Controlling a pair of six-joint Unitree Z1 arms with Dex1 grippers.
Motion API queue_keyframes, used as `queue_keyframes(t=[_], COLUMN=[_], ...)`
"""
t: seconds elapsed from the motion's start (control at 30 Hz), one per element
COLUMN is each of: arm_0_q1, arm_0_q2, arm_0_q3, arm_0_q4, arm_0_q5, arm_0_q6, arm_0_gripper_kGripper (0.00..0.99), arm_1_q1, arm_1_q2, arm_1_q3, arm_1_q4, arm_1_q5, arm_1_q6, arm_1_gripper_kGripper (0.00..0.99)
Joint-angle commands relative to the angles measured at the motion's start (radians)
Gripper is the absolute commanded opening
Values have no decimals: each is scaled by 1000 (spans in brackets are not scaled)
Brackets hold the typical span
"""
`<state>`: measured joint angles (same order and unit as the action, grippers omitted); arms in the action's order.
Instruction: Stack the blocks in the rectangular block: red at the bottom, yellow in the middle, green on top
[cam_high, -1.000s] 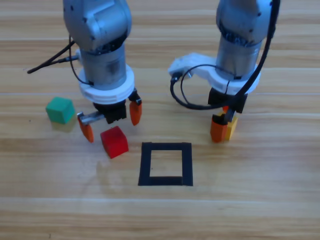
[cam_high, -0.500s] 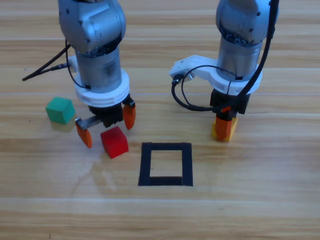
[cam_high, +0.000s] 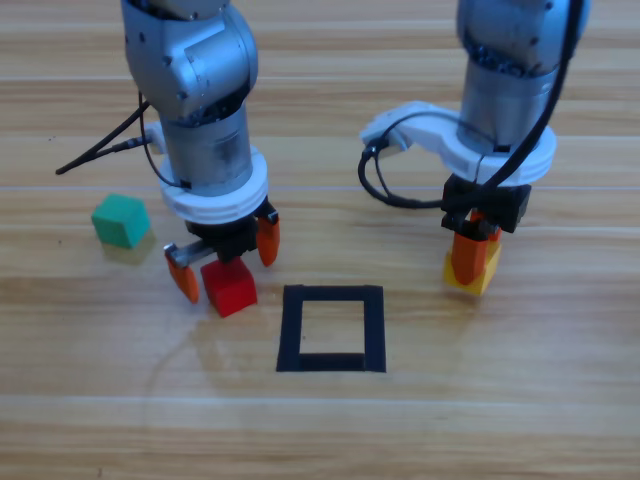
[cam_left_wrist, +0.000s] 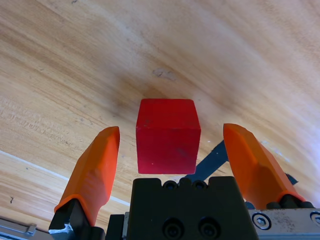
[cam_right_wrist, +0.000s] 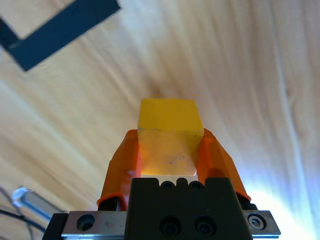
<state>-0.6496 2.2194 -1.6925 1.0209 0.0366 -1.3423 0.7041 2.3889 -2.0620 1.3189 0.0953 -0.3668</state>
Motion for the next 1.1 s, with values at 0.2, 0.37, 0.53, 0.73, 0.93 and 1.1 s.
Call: queue_keyframes(t=[0.2,0.37,0.53,0.73,0.93,1.1], arm_0_q1=[-25,-25,-22,-21,-67,-130], arm_0_q2=[45,40,40,23,25,3], arm_0_q3=[62,85,93,79,5,-15], arm_0_q4=[-44,-61,-62,-51,5,36], arm_0_q5=[-11,-9,-9,-21,-32,-32], arm_0_q6=[-8,9,63,203,351,427], arm_0_gripper_kGripper=[815,661,342,89,78,78], arm_1_q1=[-8,-6,-6,-6,-5,-5], arm_1_q2=[-249,-283,-281,-352,-428,-439], arm_1_q3=[303,370,427,490,548,571], arm_1_q4=[-233,-267,-302,-353,-409,-409], arm_1_q5=[87,95,133,63,-3,11], arm_1_q6=[147,203,419,694,895,891], arm_1_gripper_kGripper=[0,0,0,0,0,0])
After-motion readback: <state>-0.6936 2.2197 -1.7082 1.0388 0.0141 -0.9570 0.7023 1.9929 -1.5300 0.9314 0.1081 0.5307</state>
